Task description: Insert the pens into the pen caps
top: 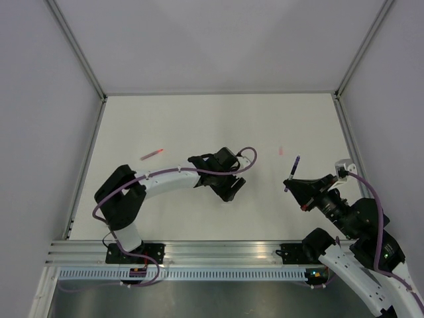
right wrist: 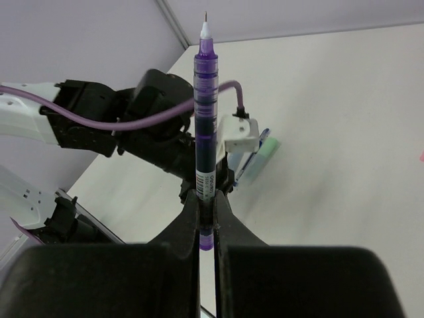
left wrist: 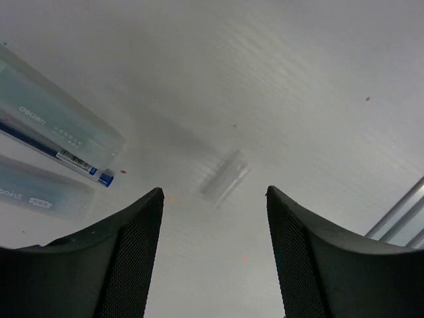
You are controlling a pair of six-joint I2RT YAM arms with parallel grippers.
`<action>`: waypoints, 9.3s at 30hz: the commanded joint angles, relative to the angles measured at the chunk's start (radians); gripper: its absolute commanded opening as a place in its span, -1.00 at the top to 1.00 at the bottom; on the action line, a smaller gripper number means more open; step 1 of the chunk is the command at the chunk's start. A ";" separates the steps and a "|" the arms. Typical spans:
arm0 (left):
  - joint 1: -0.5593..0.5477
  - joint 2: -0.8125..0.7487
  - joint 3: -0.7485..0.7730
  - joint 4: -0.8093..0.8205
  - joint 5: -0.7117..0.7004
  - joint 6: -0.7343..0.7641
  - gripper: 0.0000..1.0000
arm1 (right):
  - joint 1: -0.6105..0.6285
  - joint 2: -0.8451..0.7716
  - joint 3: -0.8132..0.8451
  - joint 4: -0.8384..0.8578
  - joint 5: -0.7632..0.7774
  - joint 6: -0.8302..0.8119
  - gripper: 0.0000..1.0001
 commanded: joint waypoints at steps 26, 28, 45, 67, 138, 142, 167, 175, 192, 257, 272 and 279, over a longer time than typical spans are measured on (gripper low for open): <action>-0.027 0.127 -0.039 0.026 -0.083 0.167 -0.36 | 0.001 -0.053 -0.032 0.012 -0.033 0.008 1.00; -0.026 0.107 -0.038 0.024 -0.121 0.131 -0.37 | 0.001 -0.050 -0.030 0.008 -0.030 0.002 1.00; -0.017 0.065 0.244 -0.322 -0.311 -0.978 -0.36 | 0.002 -0.073 -0.007 -0.005 -0.025 0.015 1.00; -0.026 0.266 0.318 -0.458 -0.253 -1.492 -0.09 | 0.002 -0.108 0.061 -0.091 0.015 -0.028 1.00; 0.002 -0.513 -0.092 0.287 -0.218 -0.654 0.95 | 0.027 0.456 -0.361 0.733 -0.516 0.190 1.00; 0.002 -0.519 -0.101 0.303 -0.213 -0.674 0.95 | 0.048 0.469 -0.363 0.759 -0.517 0.195 1.00; 0.002 -0.545 -0.065 0.297 -0.233 -0.783 0.95 | 0.085 0.476 -0.360 0.768 -0.522 0.187 1.00; 0.002 -0.544 -0.065 0.308 -0.210 -0.797 0.95 | 0.084 0.489 -0.357 0.778 -0.524 0.190 1.00; 0.002 -0.564 -0.062 0.299 -0.206 -0.797 0.95 | 0.085 0.509 -0.355 0.790 -0.522 0.193 1.00; 0.002 -0.585 -0.168 0.340 -0.137 -0.734 0.95 | 0.085 0.486 -0.288 0.722 -0.491 0.178 1.00; 0.000 -0.604 -0.248 0.440 0.093 -0.659 0.95 | 0.085 0.524 -0.213 0.649 -0.422 0.136 1.00; 0.000 -0.617 -0.265 0.438 0.126 -0.620 0.61 | 0.085 0.544 -0.176 0.618 -0.439 0.104 1.00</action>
